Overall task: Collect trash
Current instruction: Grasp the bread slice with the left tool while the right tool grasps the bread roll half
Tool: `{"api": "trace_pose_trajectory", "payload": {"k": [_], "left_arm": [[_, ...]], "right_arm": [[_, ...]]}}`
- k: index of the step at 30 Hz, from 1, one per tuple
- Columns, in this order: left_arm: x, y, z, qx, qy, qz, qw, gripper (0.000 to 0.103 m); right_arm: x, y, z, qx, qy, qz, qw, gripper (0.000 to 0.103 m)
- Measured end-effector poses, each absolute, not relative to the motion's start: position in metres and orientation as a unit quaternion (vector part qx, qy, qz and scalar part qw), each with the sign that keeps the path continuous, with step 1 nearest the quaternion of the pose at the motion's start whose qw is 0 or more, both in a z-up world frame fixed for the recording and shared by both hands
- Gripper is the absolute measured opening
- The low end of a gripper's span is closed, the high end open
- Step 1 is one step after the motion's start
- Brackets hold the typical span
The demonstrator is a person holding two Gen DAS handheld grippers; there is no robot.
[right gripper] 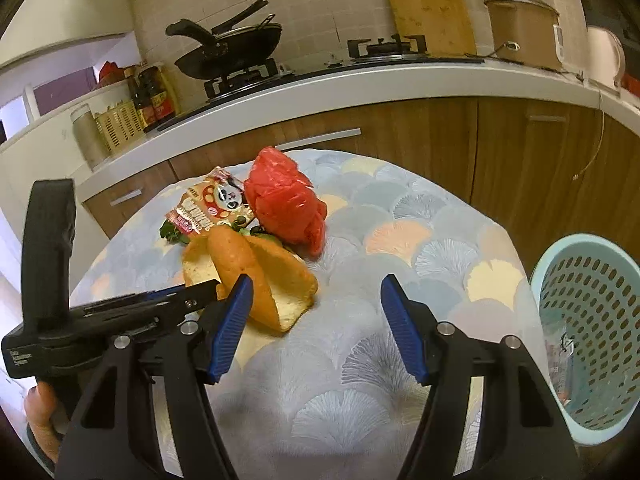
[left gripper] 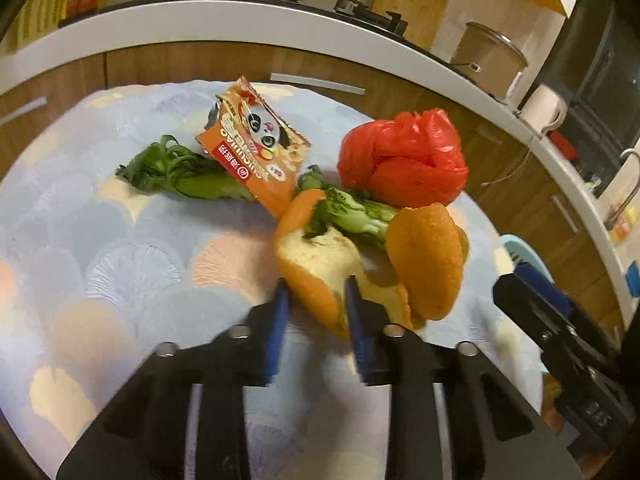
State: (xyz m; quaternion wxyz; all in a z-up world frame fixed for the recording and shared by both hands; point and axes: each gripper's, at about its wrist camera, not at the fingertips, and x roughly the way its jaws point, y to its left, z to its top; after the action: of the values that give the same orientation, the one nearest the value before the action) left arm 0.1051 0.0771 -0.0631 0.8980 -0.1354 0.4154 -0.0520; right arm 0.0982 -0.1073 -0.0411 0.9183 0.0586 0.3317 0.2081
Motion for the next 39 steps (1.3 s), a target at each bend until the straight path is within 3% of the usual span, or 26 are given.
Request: {"api": "trace_pose_trajectory", "payload": {"k": [10,17,21,31,39], "left_arm": [[0.077,0.112,-0.057,-0.158,0.420,-0.034,0.893,0.005],[0.037,0.155,-0.054,-0.161,0.415,0.012,0.895,0.004],[0.028,0.166,-0.058,-0.166,0.404,0.019,0.899,0.005],[0.026,0.158,-0.061,-0.140,0.400,0.036,0.905,0.008],[0.027,0.152,-0.060,-0.123,0.400,0.038,0.908,0.014]], "right_arm": [[0.099,-0.094,-0.042,0.030,0.347,0.223,0.910,0.063],[0.092,-0.062,-0.046,-0.026,0.362,0.265,0.893,0.063],[0.100,-0.053,-0.049,-0.055,0.370,0.265,0.889,0.079],[0.126,-0.031,-0.064,-0.089,0.409,0.273,0.866,0.084],[0.107,-0.036,-0.060,-0.064,0.414,0.263,0.869,0.043]]}}
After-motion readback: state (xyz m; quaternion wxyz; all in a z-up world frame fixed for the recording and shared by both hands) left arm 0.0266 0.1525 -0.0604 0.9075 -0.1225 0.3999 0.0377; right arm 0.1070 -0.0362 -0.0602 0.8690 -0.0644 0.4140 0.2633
